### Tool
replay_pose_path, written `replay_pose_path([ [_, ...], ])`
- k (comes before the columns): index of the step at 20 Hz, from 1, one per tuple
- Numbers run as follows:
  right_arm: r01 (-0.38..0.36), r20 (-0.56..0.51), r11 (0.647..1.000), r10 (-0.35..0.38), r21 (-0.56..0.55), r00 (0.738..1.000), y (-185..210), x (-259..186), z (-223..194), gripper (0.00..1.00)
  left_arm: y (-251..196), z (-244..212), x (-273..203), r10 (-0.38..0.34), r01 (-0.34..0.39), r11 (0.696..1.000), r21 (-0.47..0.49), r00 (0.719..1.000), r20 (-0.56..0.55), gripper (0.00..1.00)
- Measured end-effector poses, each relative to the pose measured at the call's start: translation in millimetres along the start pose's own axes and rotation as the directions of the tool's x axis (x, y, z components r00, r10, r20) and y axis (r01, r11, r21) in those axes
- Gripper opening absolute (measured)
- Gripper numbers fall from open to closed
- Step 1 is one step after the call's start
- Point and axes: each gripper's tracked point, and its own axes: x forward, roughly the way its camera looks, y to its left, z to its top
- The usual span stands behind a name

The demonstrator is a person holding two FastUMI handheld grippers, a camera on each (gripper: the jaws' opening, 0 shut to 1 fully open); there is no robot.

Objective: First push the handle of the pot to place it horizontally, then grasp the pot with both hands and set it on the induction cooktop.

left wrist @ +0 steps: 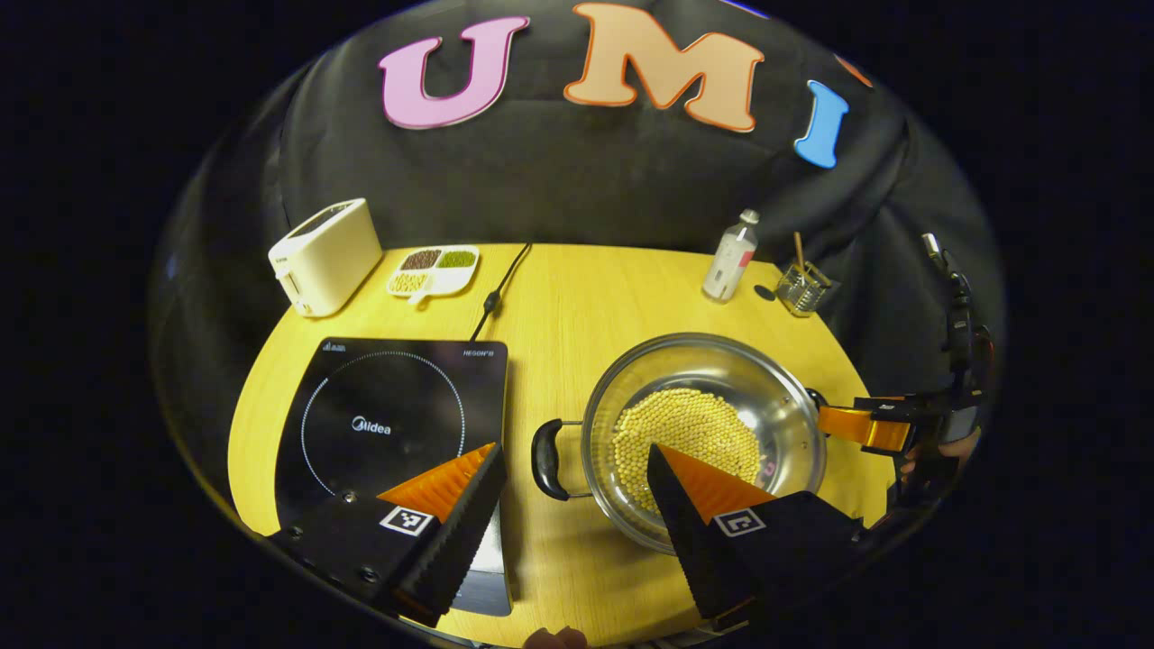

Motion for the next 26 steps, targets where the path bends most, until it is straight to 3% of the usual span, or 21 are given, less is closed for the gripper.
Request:
replay_pose_path([
  [8,0.022,-0.032,0.999,-0.023,-0.049,0.999,-0.2,22.2,-4.6,0.98,6.5,-31.7,54.5,0.000,-0.001,1.000,-0.008,0.991,-0.137,0.98],
  [16,0.030,-0.055,0.996,-0.035,-0.086,0.998,0.0,37.1,-11.3,0.98,8.8,-48.6,79.4,-0.008,0.005,1.000,-0.013,0.981,-0.193,0.96],
  [17,0.027,-0.056,0.996,-0.032,-0.086,0.998,2.4,38.0,-11.1,0.84,8.6,-50.9,82.2,-0.008,0.006,1.000,-0.010,0.980,-0.199,0.95],
  [18,0.027,-0.063,0.996,-0.033,-0.090,0.997,3.0,40.7,-12.5,0.77,8.0,-53.0,85.0,-0.011,0.010,1.000,-0.007,0.977,-0.212,0.92],
  [20,0.012,-0.093,0.994,-0.022,-0.106,0.995,7.5,43.8,-20.6,0.76,6.8,-61.0,90.6,-0.013,0.011,1.000,-0.009,0.971,-0.238,0.86],
  [22,0.020,-0.090,0.994,-0.029,-0.103,0.996,6.9,48.9,-19.1,0.66,5.0,-65.8,92.1,-0.018,0.009,0.999,-0.037,0.967,-0.254,0.77],
  [24,0.011,-0.099,0.997,-0.019,-0.075,0.995,7.1,45.1,-18.7,0.66,5.2,-64.6,95.5,-0.018,0.008,0.999,-0.043,0.968,-0.251,0.70],
  [25,0.004,-0.102,0.998,-0.011,-0.066,0.995,7.6,46.1,-20.4,0.60,5.6,-65.9,94.5,-0.023,0.013,0.999,-0.043,0.969,-0.247,0.69],
  [26,-0.008,-0.096,0.998,0.003,-0.055,0.995,8.1,43.7,-19.3,0.65,5.5,-65.4,95.8,-0.032,0.022,0.999,-0.049,0.972,-0.234,0.69],
])
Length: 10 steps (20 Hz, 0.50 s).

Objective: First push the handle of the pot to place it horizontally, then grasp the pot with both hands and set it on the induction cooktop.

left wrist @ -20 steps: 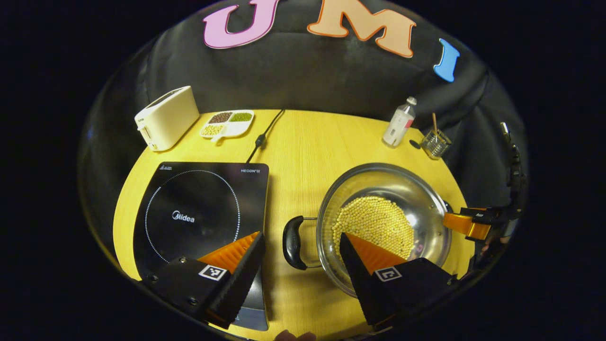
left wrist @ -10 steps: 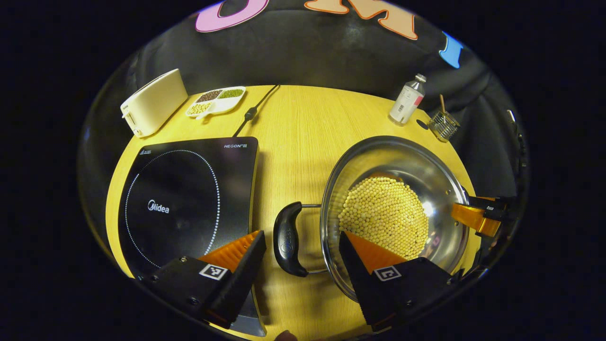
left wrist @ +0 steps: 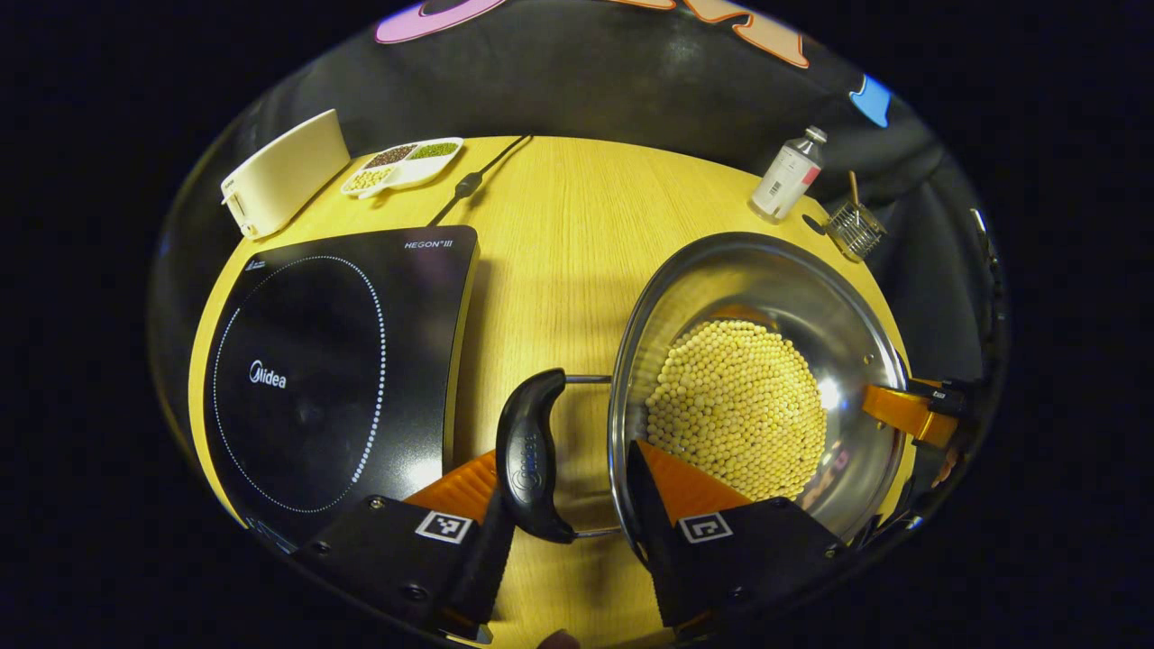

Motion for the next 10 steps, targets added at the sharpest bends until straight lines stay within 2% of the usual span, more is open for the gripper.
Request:
replay_pose_path([
  [2,-0.013,0.014,0.999,0.012,0.035,1.000,1.0,3.9,-0.5,0.53,-2.1,-1.9,4.1,-0.027,0.028,0.999,-0.021,1.000,0.010,0.70],
  [4,-0.008,0.024,0.999,0.007,0.038,1.000,1.2,2.1,-0.2,0.50,-3.6,-4.0,6.8,-0.060,0.060,0.997,-0.054,0.998,-0.006,0.67],
  [5,-0.008,0.022,0.999,0.008,0.037,1.000,0.7,3.9,-0.7,0.54,-4.5,-4.6,7.3,-0.071,0.069,0.995,-0.077,0.997,-0.021,0.67],
  [6,-0.010,0.017,0.999,0.009,0.043,1.000,1.5,3.5,-0.6,0.50,-4.6,-6.3,5.5,-0.069,0.065,0.993,-0.103,0.997,-0.040,0.64],
  [10,-0.025,-0.010,0.999,0.025,0.034,1.000,3.0,-2.8,-4.9,0.50,-3.2,-23.0,-8.6,-0.073,0.060,0.981,-0.182,0.995,-0.065,0.60],
])
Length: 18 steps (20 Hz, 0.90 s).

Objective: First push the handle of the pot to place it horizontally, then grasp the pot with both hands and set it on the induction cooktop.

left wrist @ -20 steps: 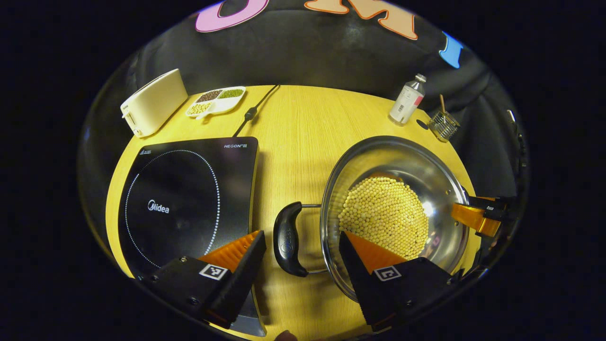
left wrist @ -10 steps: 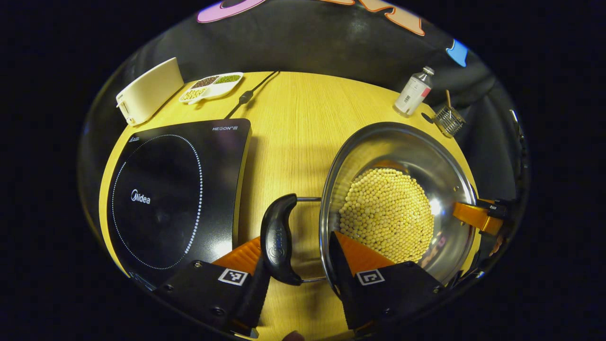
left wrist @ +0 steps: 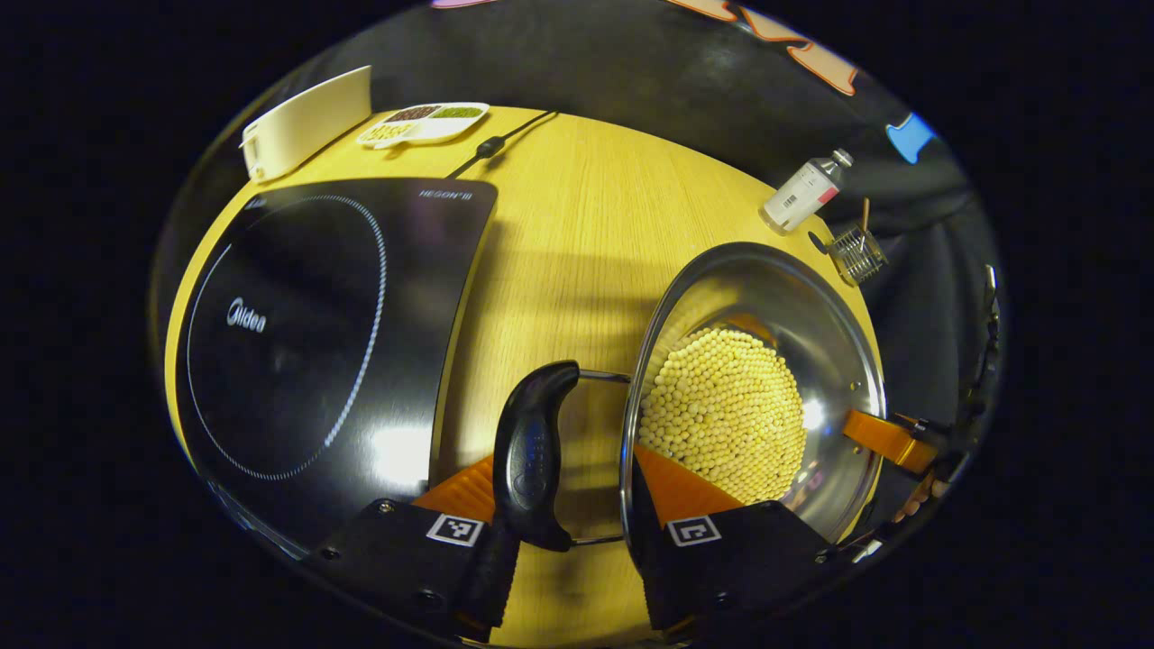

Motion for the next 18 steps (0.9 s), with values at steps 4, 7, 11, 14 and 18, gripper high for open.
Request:
replay_pose_path([
  [4,-0.030,-0.003,1.000,0.030,-0.006,1.000,2.1,-17.1,-16.5,0.50,-0.6,-7.2,-15.7,-0.020,0.021,0.999,-0.038,1.000,0.021,0.57],
  [7,-0.037,0.001,0.999,0.037,-0.021,0.999,2.6,-17.1,-15.7,0.50,1.8,-13.0,-19.1,-0.013,0.014,0.998,-0.056,1.000,0.024,0.57],
  [11,-0.057,0.028,0.998,0.058,-0.016,0.998,2.4,-19.1,-10.4,0.41,-3.5,-6.1,-26.3,-0.018,0.021,0.999,-0.042,0.997,0.071,0.54],
  [14,-0.066,0.060,0.998,0.067,-0.012,0.996,-0.1,-28.6,-2.1,0.47,-10.1,1.0,-33.0,-0.027,0.031,0.999,-0.034,0.993,0.112,0.55],
  [18,-0.093,0.114,0.995,0.095,-0.025,0.989,2.0,-45.8,18.9,0.47,-16.9,16.8,-54.2,-0.027,0.032,0.999,-0.025,0.983,0.182,0.54],
])
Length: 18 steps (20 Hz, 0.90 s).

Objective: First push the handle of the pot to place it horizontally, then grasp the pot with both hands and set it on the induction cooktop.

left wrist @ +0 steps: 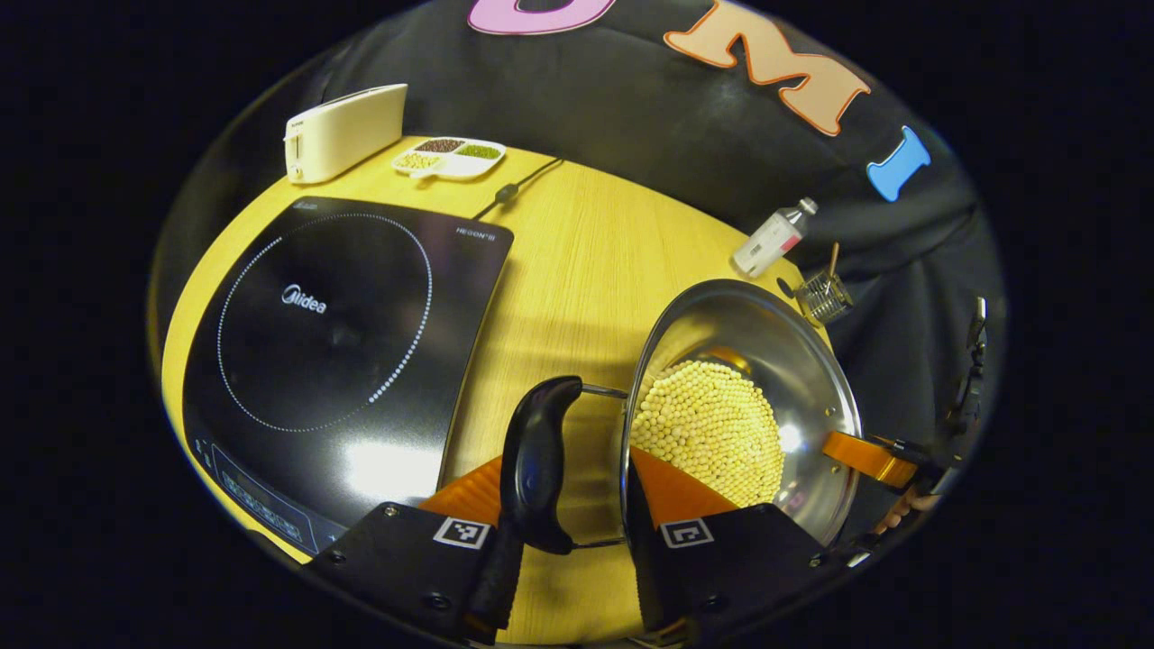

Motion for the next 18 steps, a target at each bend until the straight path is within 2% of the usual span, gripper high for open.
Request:
replay_pose_path([
  [2,-0.023,0.018,1.000,0.023,0.000,1.000,6.6,-5.4,8.4,0.47,1.8,6.7,-11.2,0.012,-0.012,1.000,-0.010,1.000,0.021,0.54],
  [3,-0.038,0.025,0.999,0.038,0.001,0.999,10.9,-7.6,11.2,0.41,2.7,12.0,-17.6,0.019,-0.018,1.000,-0.010,0.999,0.036,0.54],
  [10,-0.193,0.025,0.981,0.193,-0.004,0.981,68.9,-13.9,20.9,0.41,40.4,28.0,-75.1,0.121,-0.115,0.992,-0.057,0.987,0.109,0.54],
  [11,-0.213,0.024,0.977,0.213,-0.014,0.977,78.7,-14.0,19.9,0.41,49.0,30.2,-83.0,0.136,-0.129,0.989,-0.067,0.983,0.122,0.57],
  [12,-0.224,0.020,0.974,0.224,-0.021,0.974,88.2,-14.1,19.8,0.41,57.4,32.2,-89.1,0.147,-0.138,0.988,-0.072,0.980,0.132,0.54],
  [13,-0.230,0.021,0.973,0.230,-0.023,0.973,97.3,-13.9,19.9,0.41,64.9,32.2,-94.2,0.151,-0.141,0.987,-0.078,0.979,0.136,0.56],
  [14,-0.231,0.020,0.973,0.232,-0.028,0.973,105.9,-14.5,20.7,0.41,72.7,33.3,-96.9,0.148,-0.137,0.987,-0.089,0.979,0.139,0.54],
  [15,-0.229,0.022,0.973,0.229,-0.033,0.973,113.8,-13.7,21.4,0.46,80.5,35.7,-96.7,0.142,-0.129,0.987,-0.100,0.980,0.141,0.56],
  [16,-0.224,0.019,0.974,0.225,-0.039,0.974,121.7,-11.7,22.0,0.40,89.7,36.9,-94.3,0.134,-0.119,0.987,-0.110,0.982,0.135,0.54],
  [17,-0.215,0.016,0.976,0.215,-0.036,0.976,130.7,-10.9,21.7,0.46,100.0,37.5,-90.9,0.122,-0.107,0.987,-0.119,0.984,0.126,0.54],
  [18,-0.204,0.015,0.979,0.204,-0.032,0.979,140.7,-7.8,22.3,0.46,111.0,41.0,-88.3,0.110,-0.095,0.988,-0.123,0.986,0.123,0.54],
])
